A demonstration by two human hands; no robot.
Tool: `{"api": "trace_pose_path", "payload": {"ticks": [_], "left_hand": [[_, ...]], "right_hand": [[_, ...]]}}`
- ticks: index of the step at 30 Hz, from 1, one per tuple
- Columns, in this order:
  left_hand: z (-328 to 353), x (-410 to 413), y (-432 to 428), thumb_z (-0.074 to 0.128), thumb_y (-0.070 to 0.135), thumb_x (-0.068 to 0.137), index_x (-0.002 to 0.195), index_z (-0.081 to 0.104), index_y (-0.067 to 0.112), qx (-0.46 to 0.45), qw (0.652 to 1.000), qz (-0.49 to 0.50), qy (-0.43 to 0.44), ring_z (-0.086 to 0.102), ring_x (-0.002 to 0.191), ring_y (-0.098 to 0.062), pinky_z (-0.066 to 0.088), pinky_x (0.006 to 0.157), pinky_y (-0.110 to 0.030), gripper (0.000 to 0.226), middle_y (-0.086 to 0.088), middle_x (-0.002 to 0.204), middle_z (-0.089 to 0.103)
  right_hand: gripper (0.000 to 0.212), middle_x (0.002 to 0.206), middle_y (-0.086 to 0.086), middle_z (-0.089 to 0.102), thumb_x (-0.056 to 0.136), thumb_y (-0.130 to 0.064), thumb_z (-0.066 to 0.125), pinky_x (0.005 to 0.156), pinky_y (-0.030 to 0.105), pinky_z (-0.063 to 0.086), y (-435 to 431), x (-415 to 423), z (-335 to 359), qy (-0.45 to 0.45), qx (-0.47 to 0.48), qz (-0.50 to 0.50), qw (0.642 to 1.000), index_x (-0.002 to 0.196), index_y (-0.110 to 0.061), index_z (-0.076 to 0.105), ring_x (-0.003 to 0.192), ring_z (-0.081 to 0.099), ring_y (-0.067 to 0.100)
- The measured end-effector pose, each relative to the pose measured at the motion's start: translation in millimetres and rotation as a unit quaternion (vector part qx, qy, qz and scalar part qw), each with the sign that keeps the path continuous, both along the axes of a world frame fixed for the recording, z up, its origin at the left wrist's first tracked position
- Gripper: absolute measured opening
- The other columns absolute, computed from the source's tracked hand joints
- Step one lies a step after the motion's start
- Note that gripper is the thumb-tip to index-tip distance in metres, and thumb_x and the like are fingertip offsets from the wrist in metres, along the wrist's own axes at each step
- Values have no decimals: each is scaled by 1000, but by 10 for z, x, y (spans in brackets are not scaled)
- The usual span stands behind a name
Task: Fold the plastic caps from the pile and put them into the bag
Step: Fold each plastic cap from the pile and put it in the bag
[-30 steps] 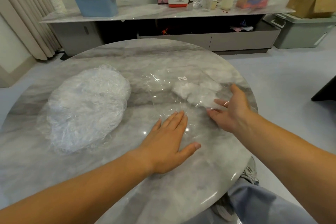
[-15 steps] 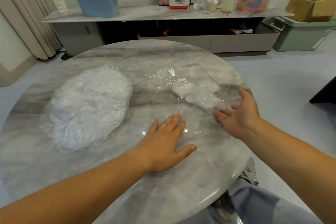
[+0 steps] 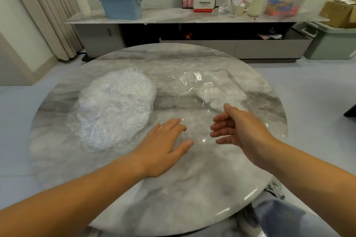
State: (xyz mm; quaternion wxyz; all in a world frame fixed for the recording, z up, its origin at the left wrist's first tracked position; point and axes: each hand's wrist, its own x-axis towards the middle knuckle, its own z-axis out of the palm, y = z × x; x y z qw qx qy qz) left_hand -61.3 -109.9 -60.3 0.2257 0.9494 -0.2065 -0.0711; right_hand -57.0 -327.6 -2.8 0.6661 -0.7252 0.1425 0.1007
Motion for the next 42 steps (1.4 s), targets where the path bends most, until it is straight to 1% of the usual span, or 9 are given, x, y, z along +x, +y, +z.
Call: {"api": "trace_pose_path", "payload": {"ticks": [3, 8, 12, 17, 22, 28, 31, 35, 42], "left_hand": [[57, -166, 410, 23, 70, 97, 147, 43, 29, 24, 995, 76, -56, 19, 151, -12, 12, 120, -26, 68, 6, 164, 24], [7, -403, 990, 5, 74, 84, 147, 46, 27, 142, 979, 145, -33, 1, 155, -23, -1, 121, -30, 88, -7, 169, 5], [-64, -422, 1154, 27, 60, 102, 158, 25, 20, 147, 978, 147, -35, 3, 155, -19, 0, 122, -30, 69, -4, 169, 7], [-91, -437, 1218, 23, 63, 97, 156, 30, 16, 107, 982, 127, -87, 22, 150, -17, 10, 119, -25, 76, -2, 163, 26], [-90, -527, 1281, 18, 64, 93, 158, 25, 20, 77, 986, 110, -97, 19, 150, -13, 3, 116, -19, 79, 4, 164, 23], [-215, -674, 1231, 31, 59, 97, 155, 35, 19, 109, 988, 25, -103, 25, 151, -19, 9, 122, -32, 70, -2, 163, 29], [-266, -669, 1227, 23, 64, 93, 159, 22, 27, 113, 992, 22, -55, 7, 154, -14, -7, 121, -30, 75, 2, 167, 13], [-277, -633, 1249, 18, 64, 91, 161, 15, 24, 118, 991, 3, -67, 2, 154, -7, -10, 123, -29, 80, 7, 168, 10], [-226, -641, 1268, 42, 49, 97, 159, 22, 23, 29, 992, -2, -119, 17, 151, -1, 4, 126, -39, 71, 9, 162, 29]], "right_hand": [[40, 89, 19, 75, 105, -34, 47, 84, 51, 58, 329, -9, -54, -40, -48, 105, 993, 87, -5, 68, 79, 71, 27], [40, 105, 4, 73, 103, -44, 48, 89, 41, 60, 774, -115, -219, -39, -105, 246, 963, 98, -12, 72, 102, 69, 19], [57, 112, 8, 67, 100, -58, 41, 99, 42, 50, 949, -210, -374, -85, -250, 342, 902, 110, -7, 66, 105, 62, 23], [48, 111, -6, 64, 102, -55, 39, 96, 25, 45, 980, -214, -443, -113, -308, 353, 876, 107, -17, 67, 104, 57, 7], [32, 115, -18, 60, 100, -56, 40, 96, 21, 42, 953, -185, -458, -145, -313, 351, 870, 108, -36, 65, 110, 53, -5], [60, 143, -31, 29, 86, -74, 33, 86, 10, 47, 824, -289, -435, -212, -335, 353, 847, 126, -37, 59, 110, 59, 0], [58, 156, -32, 18, 90, -74, 35, 100, 20, 47, 777, -330, -473, -231, -346, 390, 822, 129, -39, 60, 130, 46, -4], [62, 164, -32, 2, 92, -71, 35, 118, 28, 32, 864, -268, -530, -218, -363, 460, 781, 141, -38, 53, 148, 24, -3], [46, 161, -14, 31, 106, -44, 41, 117, 25, 32, 1141, -137, -541, -236, -357, 451, 783, 143, -21, 56, 141, 36, 0]]}}
